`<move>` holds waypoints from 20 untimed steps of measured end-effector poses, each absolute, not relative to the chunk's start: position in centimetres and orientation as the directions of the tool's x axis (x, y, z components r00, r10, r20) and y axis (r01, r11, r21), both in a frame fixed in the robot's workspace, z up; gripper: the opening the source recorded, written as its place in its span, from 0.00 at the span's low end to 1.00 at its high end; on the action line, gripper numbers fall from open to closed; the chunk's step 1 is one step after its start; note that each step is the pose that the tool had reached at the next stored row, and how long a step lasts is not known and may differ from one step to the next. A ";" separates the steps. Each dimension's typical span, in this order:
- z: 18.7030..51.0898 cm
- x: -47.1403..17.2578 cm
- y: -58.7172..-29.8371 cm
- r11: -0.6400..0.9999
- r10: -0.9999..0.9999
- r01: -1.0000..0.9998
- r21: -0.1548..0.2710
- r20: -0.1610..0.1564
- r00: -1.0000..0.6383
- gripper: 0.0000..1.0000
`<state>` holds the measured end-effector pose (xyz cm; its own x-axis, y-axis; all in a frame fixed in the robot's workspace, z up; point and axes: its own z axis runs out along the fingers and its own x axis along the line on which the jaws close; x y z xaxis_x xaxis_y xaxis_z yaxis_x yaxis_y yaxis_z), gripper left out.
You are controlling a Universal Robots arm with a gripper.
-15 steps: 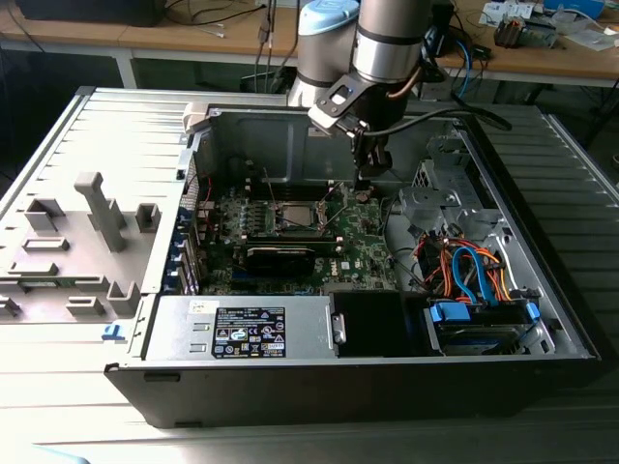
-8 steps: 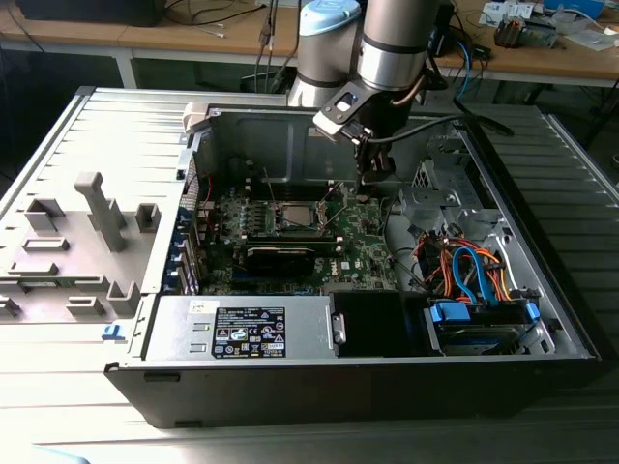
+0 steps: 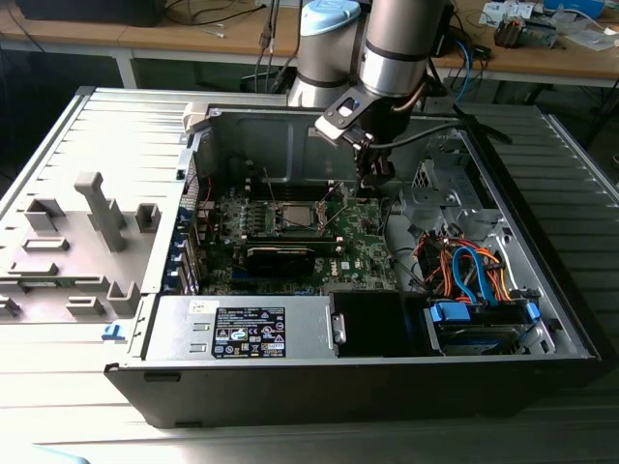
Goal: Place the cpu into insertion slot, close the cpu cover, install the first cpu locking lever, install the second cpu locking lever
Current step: 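Close the cpu cover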
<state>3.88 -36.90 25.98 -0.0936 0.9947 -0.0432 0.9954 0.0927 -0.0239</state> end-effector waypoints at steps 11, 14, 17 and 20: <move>25.8 2.7 -36.8 0.090 0.995 0.996 -0.023 -0.038 -0.091 0.11; 25.8 1.5 -36.8 0.090 0.995 0.996 -0.023 -0.036 -0.091 0.11; 25.8 0.7 -36.8 0.090 0.995 0.996 -0.023 -0.035 -0.091 0.11; 25.7 -0.2 -36.8 0.090 0.995 0.996 -0.023 -0.035 -0.091 0.11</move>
